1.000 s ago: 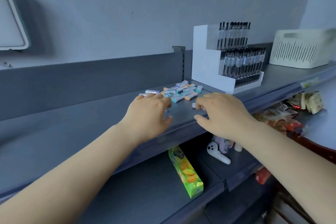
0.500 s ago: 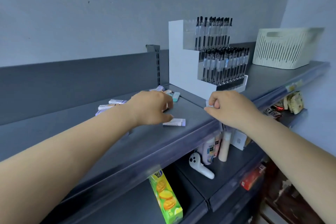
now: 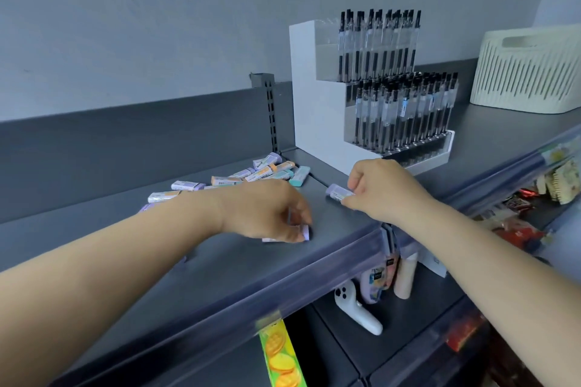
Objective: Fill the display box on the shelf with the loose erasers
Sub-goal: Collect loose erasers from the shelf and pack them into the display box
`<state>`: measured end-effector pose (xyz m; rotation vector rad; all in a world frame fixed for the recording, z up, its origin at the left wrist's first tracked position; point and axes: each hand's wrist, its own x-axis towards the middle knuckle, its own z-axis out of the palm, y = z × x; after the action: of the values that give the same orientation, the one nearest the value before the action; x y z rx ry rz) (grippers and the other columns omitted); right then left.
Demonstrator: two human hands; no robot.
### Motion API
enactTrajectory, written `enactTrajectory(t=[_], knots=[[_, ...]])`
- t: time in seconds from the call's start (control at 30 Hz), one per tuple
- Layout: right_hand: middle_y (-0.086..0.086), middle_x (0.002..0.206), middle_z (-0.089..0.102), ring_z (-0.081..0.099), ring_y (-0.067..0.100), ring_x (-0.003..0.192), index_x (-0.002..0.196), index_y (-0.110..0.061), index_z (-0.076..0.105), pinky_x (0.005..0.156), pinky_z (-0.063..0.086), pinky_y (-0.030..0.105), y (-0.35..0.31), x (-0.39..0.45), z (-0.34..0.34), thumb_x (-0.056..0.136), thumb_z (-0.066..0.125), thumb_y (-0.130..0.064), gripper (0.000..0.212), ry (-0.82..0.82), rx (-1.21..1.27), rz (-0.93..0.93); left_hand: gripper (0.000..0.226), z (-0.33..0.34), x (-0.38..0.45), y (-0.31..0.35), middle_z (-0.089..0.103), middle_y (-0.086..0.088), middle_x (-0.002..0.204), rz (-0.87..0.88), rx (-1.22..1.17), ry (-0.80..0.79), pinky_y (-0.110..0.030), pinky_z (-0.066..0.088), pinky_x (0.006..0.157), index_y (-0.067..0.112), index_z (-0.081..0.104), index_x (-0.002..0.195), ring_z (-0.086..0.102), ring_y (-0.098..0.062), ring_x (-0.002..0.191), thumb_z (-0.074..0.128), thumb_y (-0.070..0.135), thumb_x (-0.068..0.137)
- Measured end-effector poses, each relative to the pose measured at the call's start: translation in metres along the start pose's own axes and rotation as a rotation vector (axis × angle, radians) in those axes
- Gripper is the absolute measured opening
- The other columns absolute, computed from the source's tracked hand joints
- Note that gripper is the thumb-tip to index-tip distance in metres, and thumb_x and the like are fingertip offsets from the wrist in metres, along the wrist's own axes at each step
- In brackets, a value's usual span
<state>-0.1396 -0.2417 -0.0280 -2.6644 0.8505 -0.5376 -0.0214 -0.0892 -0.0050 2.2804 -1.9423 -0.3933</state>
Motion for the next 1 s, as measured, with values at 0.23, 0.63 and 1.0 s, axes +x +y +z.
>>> enactTrajectory(t=[0.23,0.63,1.0], knots=[[0.018,0.102,0.067,0.060,0.031,0.100,0.099,0.001,0.066,0.082,0.050,0.038,0.003,0.012,0.003,0.081,0.059,-0.013,0.024,-0.147,0.063,-0.160,0.019,0.003,0.000,0.007,0.064,0.018,0.076,-0.155,-0.099,0.132,-0.011,0.040,0.062,0.021,0.052,0.077,0.049,0.004,0.063,0.067,0.010,0.077],[-0.014,0.075,0.065,0.056,-0.005,0.064,0.087,-0.024,0.068,0.059,0.040,0.005,-0.031,-0.007,0.012,0.082,0.065,-0.025,0.005,-0.141,0.772,-0.482,0.017,0.012,-0.069,0.038,0.058,0.013,0.062,-0.511,-0.065,0.737,-0.009,0.038,0.052,0.030,0.063,0.074,0.052,-0.004,0.058,0.075,0.019,0.072],[-0.009,0.087,0.072,0.066,0.006,0.086,0.090,-0.023,0.069,0.081,0.050,0.025,-0.123,-0.078,0.037,0.083,0.065,-0.017,0.010,-0.400,1.021,-0.685,0.021,0.042,-0.205,0.064,0.066,0.008,0.070,-0.835,-0.110,1.206,-0.008,0.039,0.051,0.025,0.061,0.070,0.056,-0.004,0.055,0.079,0.016,0.069]])
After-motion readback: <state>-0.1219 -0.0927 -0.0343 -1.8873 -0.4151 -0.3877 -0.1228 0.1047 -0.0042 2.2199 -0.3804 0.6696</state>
